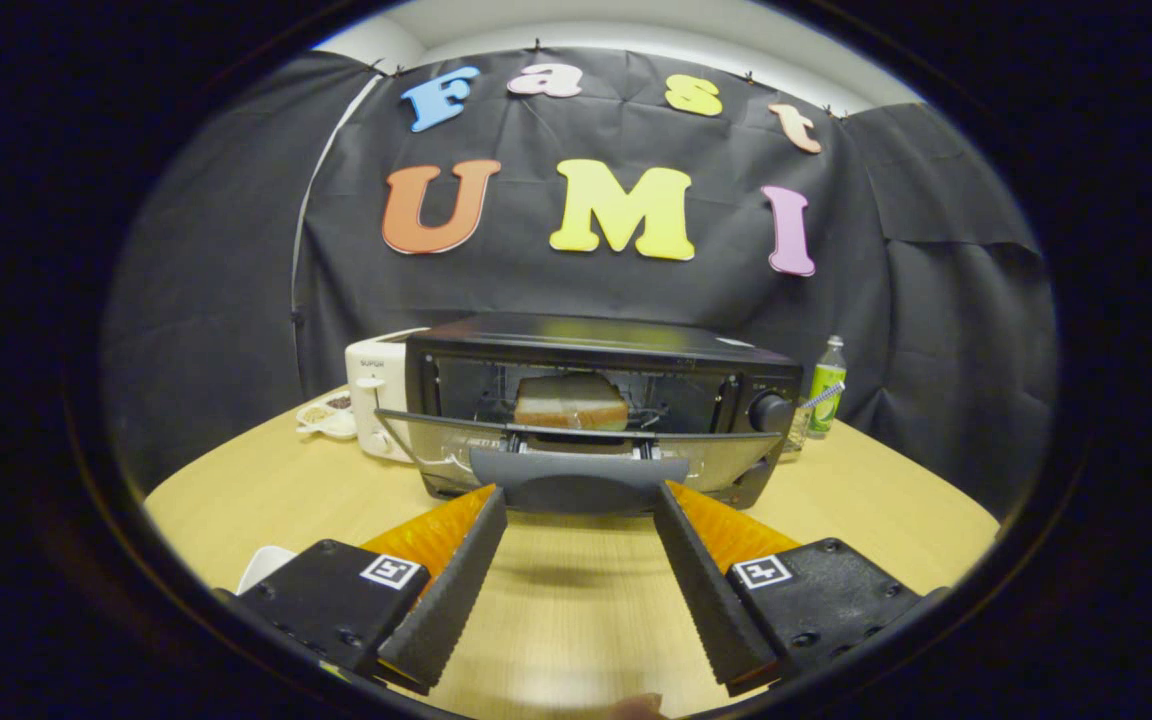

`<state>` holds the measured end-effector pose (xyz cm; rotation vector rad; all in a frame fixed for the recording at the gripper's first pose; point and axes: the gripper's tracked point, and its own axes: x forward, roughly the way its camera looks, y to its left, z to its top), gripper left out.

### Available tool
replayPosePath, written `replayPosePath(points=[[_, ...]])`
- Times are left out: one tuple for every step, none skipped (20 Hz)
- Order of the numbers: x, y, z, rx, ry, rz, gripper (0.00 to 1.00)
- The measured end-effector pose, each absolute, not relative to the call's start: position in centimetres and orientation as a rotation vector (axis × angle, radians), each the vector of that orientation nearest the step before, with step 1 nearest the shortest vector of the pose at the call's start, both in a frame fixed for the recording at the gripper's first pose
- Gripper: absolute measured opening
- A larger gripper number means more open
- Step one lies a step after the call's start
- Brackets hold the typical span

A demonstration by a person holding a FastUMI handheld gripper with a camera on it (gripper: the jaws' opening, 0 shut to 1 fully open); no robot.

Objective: Open the toaster oven, put the food inside, and close the toaster oven door.

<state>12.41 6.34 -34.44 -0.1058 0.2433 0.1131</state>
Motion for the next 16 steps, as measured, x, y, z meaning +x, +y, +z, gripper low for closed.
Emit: replayPosePath(points=[[12.2,6.5,-33.9,-0.109,0.232,0.118,0.98],[11.9,6.6,-33.4,-0.112,0.226,0.121,0.98],[11.3,6.5,-32.7,-0.111,0.218,0.123,0.98],[10.7,6.6,-31.7,-0.108,0.209,0.126,0.98],[10.1,6.5,-30.8,-0.104,0.198,0.127,0.98],[9.6,6.3,-29.7,-0.105,0.191,0.125,0.98],[9.1,6.0,-28.6,-0.105,0.177,0.121,0.99],[8.4,5.7,-27.3,-0.105,0.164,0.117,0.99],[7.9,5.4,-26.0,-0.099,0.146,0.115,0.99],[7.3,5.3,-24.7,-0.096,0.136,0.119,0.99],[6.8,5.0,-23.8,-0.093,0.127,0.122,0.99],[6.2,4.6,-23.0,-0.095,0.124,0.117,0.99],[5.6,4.1,-22.3,-0.096,0.123,0.111,0.99],[4.9,3.6,-21.6,-0.098,0.119,0.105,0.99],[4.4,2.7,-18.6,-0.097,0.109,0.103,0.99],[3.8,2.3,-17.7,-0.093,0.095,0.097,0.99]])
